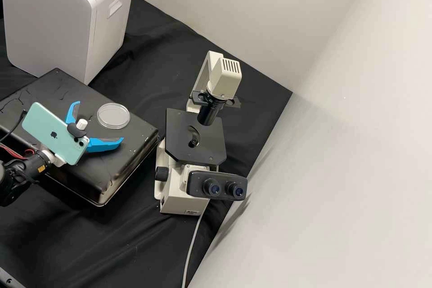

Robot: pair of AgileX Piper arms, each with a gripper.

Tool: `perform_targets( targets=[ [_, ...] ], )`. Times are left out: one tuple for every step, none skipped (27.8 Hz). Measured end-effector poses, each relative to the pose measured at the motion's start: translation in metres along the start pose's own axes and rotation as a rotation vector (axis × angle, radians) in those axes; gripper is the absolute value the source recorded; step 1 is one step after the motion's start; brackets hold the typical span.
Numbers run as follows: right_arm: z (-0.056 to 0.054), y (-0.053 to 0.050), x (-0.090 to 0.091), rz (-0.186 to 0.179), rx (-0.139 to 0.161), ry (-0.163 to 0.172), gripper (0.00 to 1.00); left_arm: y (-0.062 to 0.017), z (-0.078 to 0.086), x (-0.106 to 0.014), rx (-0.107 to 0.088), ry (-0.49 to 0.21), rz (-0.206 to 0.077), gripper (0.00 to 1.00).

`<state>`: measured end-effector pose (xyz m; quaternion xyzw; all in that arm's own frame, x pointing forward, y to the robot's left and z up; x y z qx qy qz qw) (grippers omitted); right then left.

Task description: Place the petri dish on the bench

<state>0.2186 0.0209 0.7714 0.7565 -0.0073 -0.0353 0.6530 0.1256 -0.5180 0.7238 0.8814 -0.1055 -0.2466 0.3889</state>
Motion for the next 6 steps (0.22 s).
perform_targets(
  targets=[
    [0.0,0.0,0.0,0.0,0.0,0.0,1.0,0.0006,-0.001,-0.001,-0.012,0.013,0.001,1.0],
    [0.0,0.0,0.0,0.0,0.0,0.0,1.0,0.0025,-0.001,-0.002,-0.022,0.021,0.01,1.0],
    [0.0,0.0,0.0,0.0,0.0,0.0,1.0,0.0044,-0.002,-0.002,-0.028,0.021,0.02,1.0],
    [0.0,0.0,0.0,0.0,0.0,0.0,1.0,0.0069,-0.002,-0.003,-0.036,0.021,0.034,1.0],
    [0.0,0.0,0.0,0.0,0.0,0.0,1.0,0.0095,-0.003,-0.004,-0.045,0.025,0.048,1.0],
    [0.0,0.0,0.0,0.0,0.0,0.0,1.0,0.0113,-0.004,-0.005,-0.055,0.021,0.06,1.0]
  ],
)
